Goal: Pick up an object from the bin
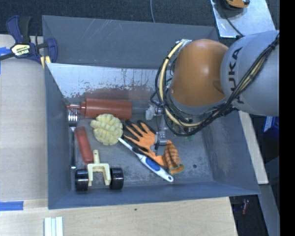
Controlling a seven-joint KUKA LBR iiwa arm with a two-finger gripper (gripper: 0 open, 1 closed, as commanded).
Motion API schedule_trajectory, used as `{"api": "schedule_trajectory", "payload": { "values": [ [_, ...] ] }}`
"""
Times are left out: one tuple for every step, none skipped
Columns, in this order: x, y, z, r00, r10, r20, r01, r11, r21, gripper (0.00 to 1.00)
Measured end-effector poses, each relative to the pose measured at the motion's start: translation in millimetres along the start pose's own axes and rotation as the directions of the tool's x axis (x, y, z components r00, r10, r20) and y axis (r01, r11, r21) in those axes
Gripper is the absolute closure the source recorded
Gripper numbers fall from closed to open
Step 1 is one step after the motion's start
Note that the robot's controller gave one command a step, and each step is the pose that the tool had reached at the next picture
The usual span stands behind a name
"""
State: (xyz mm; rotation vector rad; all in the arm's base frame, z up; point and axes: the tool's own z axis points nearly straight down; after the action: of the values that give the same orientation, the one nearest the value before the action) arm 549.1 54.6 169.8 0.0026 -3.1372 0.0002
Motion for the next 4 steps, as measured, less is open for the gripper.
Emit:
{"api": "schedule_trajectory", "payload": {
  "values": [
    [-1.9,0.0,-3.7,1.000,0.001,0.008,-0.001,1.000,-0.001,0.00],
    [-15.9,58.8,50.0,0.943,-0.331,0.012,0.331,0.944,0.004,0.00],
    [-22.7,83.4,90.7,0.925,-0.380,0.010,0.380,0.925,0.007,1.00],
    [-22.8,83.1,90.6,0.925,-0.380,0.010,0.380,0.925,0.007,0.00]
  ]
}}
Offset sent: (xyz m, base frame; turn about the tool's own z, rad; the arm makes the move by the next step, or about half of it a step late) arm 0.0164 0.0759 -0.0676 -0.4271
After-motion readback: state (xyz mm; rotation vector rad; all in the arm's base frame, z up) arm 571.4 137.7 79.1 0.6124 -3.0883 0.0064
